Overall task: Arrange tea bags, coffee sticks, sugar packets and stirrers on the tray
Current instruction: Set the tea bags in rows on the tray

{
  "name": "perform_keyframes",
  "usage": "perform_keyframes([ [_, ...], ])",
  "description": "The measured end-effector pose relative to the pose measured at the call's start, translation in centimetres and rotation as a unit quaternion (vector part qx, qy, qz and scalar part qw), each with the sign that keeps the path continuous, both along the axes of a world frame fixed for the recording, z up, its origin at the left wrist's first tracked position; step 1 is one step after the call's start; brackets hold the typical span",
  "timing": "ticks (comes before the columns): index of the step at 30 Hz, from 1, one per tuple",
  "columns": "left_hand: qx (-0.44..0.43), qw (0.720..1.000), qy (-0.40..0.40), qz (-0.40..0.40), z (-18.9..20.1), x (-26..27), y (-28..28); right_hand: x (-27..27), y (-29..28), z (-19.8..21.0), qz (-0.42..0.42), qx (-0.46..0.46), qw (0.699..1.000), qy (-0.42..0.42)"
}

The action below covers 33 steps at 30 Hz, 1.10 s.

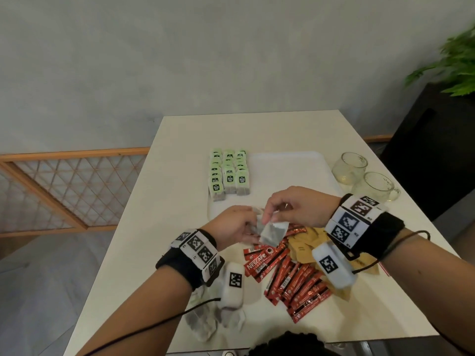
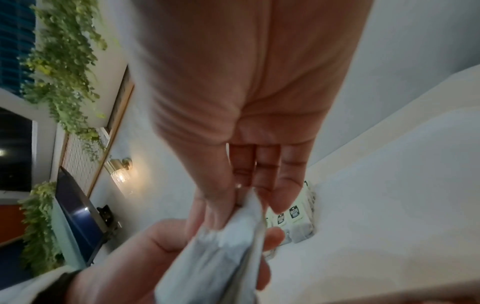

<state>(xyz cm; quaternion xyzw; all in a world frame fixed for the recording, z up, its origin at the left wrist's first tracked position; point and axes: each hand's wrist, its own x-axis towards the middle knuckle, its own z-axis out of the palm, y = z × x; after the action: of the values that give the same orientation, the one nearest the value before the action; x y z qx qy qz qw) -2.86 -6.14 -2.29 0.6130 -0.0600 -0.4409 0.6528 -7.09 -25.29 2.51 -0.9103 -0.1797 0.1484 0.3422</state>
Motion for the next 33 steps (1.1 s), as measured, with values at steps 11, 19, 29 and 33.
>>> perform_keyframes([
  [11,-0.06,0.992,0.045,-0.097,0.1,1.1,1.5,2.9,0.6,-0.3,-0.034,0.078,0.996,0.031],
  [19,-0.061,0.995,0.022,-0.07,0.8,1.7,1.1,5.0,1.2,-0.1,-0.047,0.113,0.992,0.022],
  [29,-0.073,0.995,-0.026,0.068,0.7,3.2,0.4,5.1,0.2,-2.7,-0.234,0.236,0.943,-0.035],
  [33,-0.051,0.994,-0.063,0.074,0.6,3.6,-0.1,5.1,0.1,-3.7,-0.27,0.235,0.932,-0.06],
])
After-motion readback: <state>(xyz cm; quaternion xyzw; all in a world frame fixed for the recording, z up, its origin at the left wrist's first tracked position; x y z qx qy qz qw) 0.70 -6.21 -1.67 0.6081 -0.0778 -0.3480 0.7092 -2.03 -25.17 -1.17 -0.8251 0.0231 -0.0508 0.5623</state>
